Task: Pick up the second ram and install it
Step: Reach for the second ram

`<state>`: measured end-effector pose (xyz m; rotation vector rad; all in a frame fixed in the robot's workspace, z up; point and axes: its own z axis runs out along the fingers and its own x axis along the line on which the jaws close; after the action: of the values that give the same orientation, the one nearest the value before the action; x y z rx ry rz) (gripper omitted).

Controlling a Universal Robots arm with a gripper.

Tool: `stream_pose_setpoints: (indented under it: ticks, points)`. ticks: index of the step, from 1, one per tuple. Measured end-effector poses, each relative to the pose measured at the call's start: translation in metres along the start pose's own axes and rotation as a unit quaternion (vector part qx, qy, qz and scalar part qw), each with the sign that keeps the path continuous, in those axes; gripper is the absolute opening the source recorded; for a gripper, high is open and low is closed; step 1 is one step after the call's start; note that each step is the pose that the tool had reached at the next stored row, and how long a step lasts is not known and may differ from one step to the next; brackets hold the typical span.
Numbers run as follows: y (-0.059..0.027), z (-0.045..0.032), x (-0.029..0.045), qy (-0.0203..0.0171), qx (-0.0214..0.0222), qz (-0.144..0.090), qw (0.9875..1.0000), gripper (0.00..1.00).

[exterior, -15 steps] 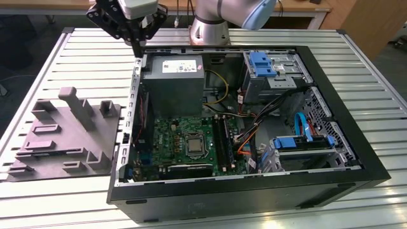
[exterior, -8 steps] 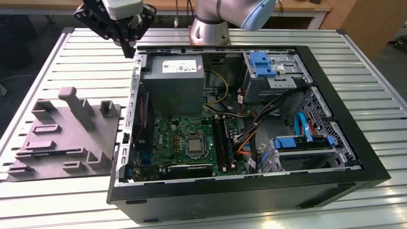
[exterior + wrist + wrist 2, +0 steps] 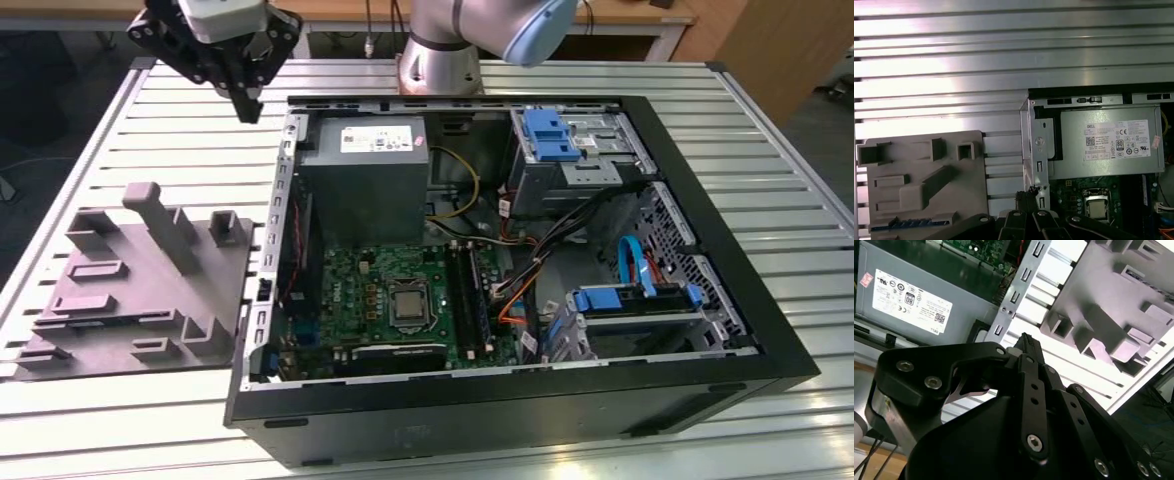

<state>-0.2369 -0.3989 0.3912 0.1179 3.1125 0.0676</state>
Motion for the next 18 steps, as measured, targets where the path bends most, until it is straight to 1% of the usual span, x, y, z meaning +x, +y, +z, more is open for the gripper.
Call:
stream_pose_setpoints:
  ticks: [11,18]
  points:
    - [-0.0019,0.0,0.0251,0.0,0.0,0.0,1.0,0.1]
    - [-0.0033,-0.0002,0.0432,0.0,0.0,0.0,1.0,0.1]
